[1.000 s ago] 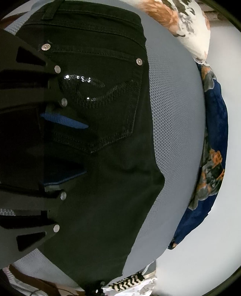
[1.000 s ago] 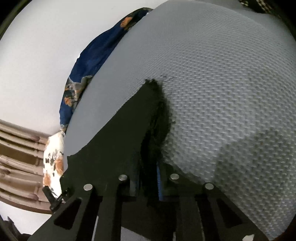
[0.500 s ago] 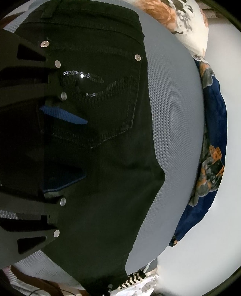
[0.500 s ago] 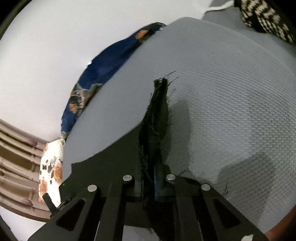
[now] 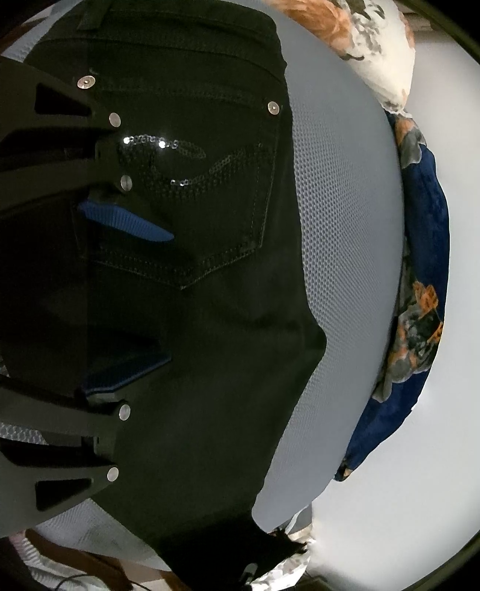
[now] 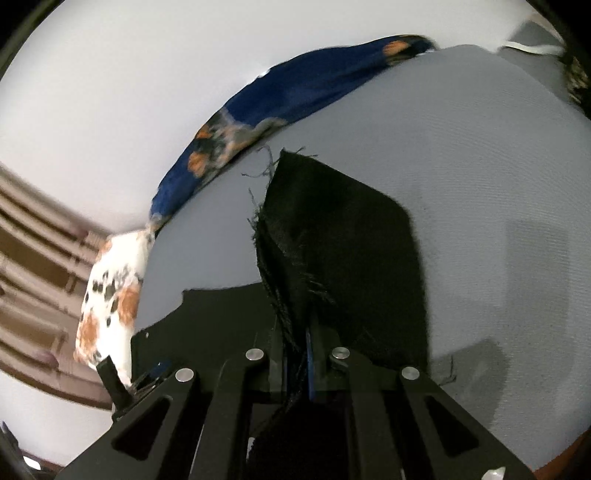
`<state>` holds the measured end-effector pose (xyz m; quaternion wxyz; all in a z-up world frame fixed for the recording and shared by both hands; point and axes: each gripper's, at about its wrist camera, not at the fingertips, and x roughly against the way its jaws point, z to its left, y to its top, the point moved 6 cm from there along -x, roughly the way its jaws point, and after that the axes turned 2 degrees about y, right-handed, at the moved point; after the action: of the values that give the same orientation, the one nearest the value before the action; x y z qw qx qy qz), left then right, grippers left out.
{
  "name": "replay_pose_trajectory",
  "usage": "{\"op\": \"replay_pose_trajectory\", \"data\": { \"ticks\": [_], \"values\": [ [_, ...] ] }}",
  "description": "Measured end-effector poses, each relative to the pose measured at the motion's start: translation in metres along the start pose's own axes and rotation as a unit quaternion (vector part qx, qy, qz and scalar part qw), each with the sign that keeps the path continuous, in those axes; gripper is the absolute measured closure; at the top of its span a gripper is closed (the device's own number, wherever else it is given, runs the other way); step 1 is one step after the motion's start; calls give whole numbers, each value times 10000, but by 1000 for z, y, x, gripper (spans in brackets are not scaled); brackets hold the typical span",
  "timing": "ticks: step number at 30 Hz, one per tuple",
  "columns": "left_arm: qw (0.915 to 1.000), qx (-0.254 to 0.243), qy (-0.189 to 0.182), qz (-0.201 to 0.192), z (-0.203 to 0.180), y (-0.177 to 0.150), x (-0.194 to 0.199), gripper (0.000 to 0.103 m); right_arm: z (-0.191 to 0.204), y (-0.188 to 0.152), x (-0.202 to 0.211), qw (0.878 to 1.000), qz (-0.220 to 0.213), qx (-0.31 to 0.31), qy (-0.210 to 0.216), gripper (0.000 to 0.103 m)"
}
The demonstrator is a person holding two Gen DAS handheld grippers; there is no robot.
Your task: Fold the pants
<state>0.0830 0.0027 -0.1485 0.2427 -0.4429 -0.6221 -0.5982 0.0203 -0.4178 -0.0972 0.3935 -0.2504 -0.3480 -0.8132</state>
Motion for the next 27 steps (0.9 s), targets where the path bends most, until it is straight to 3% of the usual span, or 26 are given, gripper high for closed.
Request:
{"op": "replay_pose_trajectory", "data": {
  "ticks": [14, 23, 27],
  "values": [
    [9982, 304, -514, 22, 3, -3, 18, 37, 118, -34, -131, 9916, 956, 565, 670, 95],
    [9936, 441, -1023, -174, 6, 7, 44, 37, 143, -81, -197, 9802, 1681, 967, 390, 93],
    [9907, 508, -1256, -139, 4, 13, 46, 37, 144, -89, -204, 9773, 1799, 1061, 350, 81]
  ]
}}
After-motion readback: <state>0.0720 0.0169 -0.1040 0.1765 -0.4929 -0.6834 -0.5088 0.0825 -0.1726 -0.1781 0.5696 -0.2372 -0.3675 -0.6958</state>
